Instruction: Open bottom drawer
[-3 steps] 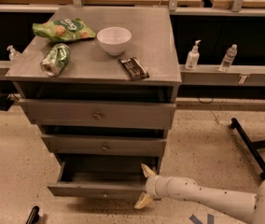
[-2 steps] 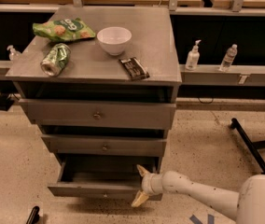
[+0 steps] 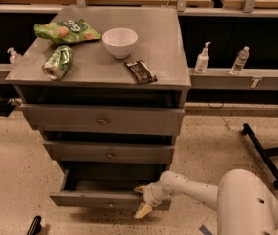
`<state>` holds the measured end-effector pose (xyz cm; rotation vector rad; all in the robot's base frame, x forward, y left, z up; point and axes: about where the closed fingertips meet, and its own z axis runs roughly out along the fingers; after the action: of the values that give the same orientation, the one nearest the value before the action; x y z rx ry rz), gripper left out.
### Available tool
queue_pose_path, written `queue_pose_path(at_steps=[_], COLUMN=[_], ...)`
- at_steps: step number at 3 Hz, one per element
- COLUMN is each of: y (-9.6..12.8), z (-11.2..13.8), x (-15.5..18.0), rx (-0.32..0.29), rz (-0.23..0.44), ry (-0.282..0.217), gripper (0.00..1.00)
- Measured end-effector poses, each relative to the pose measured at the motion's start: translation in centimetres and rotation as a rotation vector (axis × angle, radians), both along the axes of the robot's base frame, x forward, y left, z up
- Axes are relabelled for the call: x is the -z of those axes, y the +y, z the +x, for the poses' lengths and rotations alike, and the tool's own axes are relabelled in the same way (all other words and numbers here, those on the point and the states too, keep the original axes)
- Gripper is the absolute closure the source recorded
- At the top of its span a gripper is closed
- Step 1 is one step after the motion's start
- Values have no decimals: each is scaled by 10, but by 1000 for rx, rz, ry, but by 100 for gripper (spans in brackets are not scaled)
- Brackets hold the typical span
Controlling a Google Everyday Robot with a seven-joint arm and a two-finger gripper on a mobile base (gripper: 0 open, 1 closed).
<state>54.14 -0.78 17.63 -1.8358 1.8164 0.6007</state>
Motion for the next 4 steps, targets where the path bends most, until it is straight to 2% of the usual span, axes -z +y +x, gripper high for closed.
queue_pose_path(at_steps=[1, 2, 3, 4], y=[-4, -4, -4, -4], z=[-23, -36, -36, -36], x=[12, 15, 13, 13], rx=[-62, -79, -79, -79], rz=[-87, -98, -98, -98], ry=[64, 96, 97, 97], gripper=[49, 72, 79, 68])
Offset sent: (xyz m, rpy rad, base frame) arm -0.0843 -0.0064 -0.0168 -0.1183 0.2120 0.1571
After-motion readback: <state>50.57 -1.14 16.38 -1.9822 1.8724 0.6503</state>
